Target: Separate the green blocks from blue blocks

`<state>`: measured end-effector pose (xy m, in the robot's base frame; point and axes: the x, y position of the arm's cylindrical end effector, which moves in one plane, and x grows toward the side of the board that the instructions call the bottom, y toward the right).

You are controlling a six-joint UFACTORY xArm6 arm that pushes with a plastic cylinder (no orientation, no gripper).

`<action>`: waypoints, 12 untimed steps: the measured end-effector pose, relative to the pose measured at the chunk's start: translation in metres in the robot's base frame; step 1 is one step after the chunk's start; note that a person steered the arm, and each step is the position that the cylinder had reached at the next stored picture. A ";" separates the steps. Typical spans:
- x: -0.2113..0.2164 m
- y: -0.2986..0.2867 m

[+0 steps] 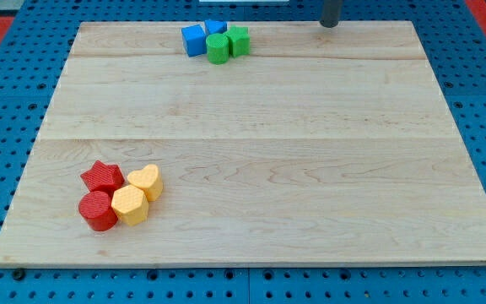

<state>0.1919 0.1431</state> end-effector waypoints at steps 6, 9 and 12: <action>0.000 -0.003; 0.025 -0.108; 0.024 -0.167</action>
<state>0.2160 -0.0235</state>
